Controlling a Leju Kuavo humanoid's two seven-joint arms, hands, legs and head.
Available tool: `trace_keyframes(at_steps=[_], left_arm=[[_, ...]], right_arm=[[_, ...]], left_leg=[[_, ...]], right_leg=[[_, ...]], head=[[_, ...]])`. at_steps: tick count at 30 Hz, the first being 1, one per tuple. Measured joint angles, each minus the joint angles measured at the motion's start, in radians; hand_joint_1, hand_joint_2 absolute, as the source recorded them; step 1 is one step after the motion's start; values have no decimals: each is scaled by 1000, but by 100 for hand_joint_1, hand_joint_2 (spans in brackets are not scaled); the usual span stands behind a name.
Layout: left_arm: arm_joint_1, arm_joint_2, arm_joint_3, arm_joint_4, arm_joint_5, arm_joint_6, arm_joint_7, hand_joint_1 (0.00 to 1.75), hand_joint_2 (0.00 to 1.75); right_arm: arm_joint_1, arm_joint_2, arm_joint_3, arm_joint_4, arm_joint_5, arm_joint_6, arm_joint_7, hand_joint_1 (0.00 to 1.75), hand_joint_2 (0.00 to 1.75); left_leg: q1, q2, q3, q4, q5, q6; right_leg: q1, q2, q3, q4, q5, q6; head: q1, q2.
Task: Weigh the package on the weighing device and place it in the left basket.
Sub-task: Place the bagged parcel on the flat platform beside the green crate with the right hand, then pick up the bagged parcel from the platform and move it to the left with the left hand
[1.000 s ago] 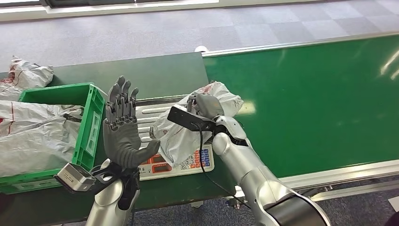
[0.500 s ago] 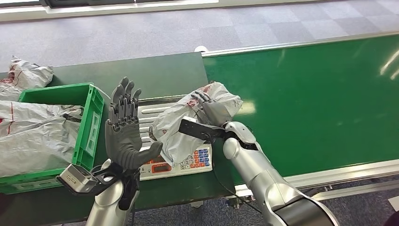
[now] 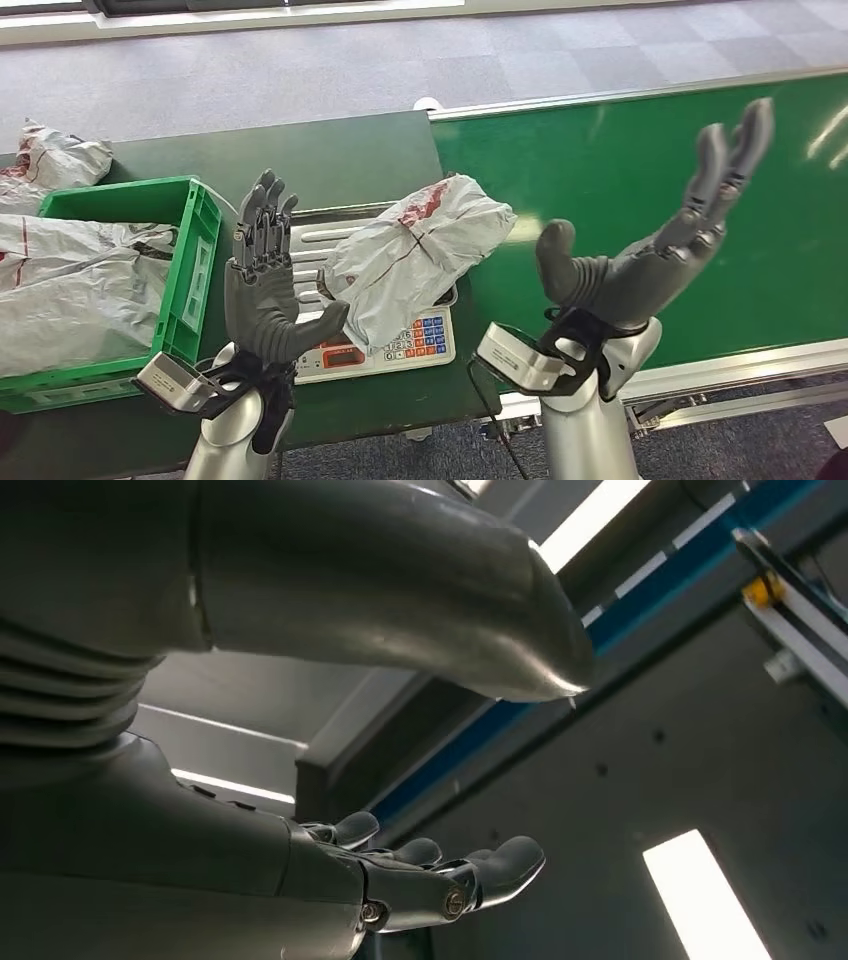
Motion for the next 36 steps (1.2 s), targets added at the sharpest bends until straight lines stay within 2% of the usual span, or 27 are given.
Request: trace_keyframes(at_steps=[3, 6, 10, 17, 20, 25, 29, 32, 36], left_arm=[[6, 0, -5, 6, -146, 149, 14, 0, 175], [-4, 1, -21, 26, -347, 264, 94, 0, 175], [-71, 14, -55, 114, -595, 286, 252, 0, 175], [-115, 26, -75, 180, -622, 286, 271, 0, 175], [-160, 27, -79, 238, -698, 276, 295, 0, 175], [-336, 6, -111, 488, -904, 248, 356, 0, 175], [-465, -30, -156, 712, -980, 229, 377, 0, 175], [-517, -53, -194, 832, -985, 226, 386, 0, 175], [-550, -73, -224, 927, -990, 226, 386, 0, 175]], right_arm=[[19, 1, -2, -102, 7, 1, -2, 0, 175], [35, -2, -21, -203, -27, 1, -1, 0, 175], [52, -5, -31, -312, -88, 2, -1, 0, 175], [63, -8, -33, -387, -95, 2, 0, 0, 175], [67, -8, -30, -400, -93, 3, 3, 0, 175], [66, -8, 3, -392, -109, 5, -1, 0, 175], [63, -10, 33, -356, -130, 7, 0, 0, 175], [64, -11, 47, -328, -132, 8, 0, 0, 175], [63, -11, 57, -302, -127, 8, -1, 0, 175]], left_leg=[[0, 0, 1, 0, 0, 0], [0, 0, 2, 1, 0, 0], [0, 3, 3, 0, 0, 0], [0, 6, 4, 0, 0, 0], [0, 5, 3, 0, 0, 0], [0, 4, 3, 1, 1, 0], [-1, 5, 3, 1, 2, 0], [-1, 4, 3, 1, 2, 0], [-1, 4, 2, 0, 2, 0]], right_leg=[[0, 0, 0, 0, 0, 0], [0, 0, 1, 0, 1, 0], [0, 2, 2, 0, 1, 0], [0, 5, 1, 0, 1, 0], [0, 5, 1, 0, 2, 0], [0, 4, 1, 0, 3, 0], [-1, 5, 2, 0, 4, 0], [-1, 5, 1, 0, 4, 0], [-1, 5, 1, 0, 4, 0]], head=[[0, 0], [0, 0], [0, 0], [0, 0], [0, 0], [0, 0], [0, 0], [0, 0], [0, 0]])
